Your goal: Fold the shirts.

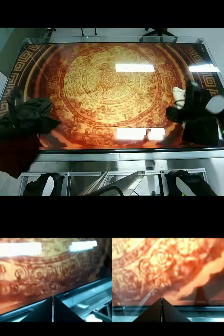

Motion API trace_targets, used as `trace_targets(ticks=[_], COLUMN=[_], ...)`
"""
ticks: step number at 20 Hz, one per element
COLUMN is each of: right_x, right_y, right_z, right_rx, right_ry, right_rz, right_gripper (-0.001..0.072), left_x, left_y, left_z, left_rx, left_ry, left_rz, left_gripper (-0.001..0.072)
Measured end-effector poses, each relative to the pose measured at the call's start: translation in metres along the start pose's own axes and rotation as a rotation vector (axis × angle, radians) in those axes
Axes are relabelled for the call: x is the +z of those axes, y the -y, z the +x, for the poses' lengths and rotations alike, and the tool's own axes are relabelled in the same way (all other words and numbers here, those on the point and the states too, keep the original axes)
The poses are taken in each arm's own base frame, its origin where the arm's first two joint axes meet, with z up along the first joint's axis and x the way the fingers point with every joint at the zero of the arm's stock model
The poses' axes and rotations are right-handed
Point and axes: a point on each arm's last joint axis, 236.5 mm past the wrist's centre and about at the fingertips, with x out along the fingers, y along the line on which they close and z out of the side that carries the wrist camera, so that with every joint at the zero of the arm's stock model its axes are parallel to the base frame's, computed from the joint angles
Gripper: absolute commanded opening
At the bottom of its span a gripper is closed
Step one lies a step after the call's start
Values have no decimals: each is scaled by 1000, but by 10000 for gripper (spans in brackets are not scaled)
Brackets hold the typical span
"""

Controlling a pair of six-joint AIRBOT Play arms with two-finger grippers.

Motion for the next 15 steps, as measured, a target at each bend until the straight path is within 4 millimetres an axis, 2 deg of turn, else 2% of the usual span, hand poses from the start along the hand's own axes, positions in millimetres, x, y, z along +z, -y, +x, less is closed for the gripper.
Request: trace_targets(ticks=[2, 4, 8, 11, 15], right_x=[-29, -44, -62, -65, -41], right_y=[-1, -1, -7, -26, -47], right_z=[21, 33, 42, 42, 38], right_rx=[38, 60, 105, 191, 284], right_ry=[-12, -16, -40, -41, 59], right_rz=[-27, -57, -68, -31, 26], right_gripper=[15, 17, 16, 16, 17], left_x=[-33, -56, -77, -82, -85], left_y=[-2, -4, -5, -3, 1], left_z=[11, 18, 24, 23, 20], left_rx=[7, 12, 19, 23, 31], left_ry=[-25, -40, -40, -21, 4], left_rz=[-21, -37, -50, -37, -46], left_gripper=[15, 16, 17, 17, 17])
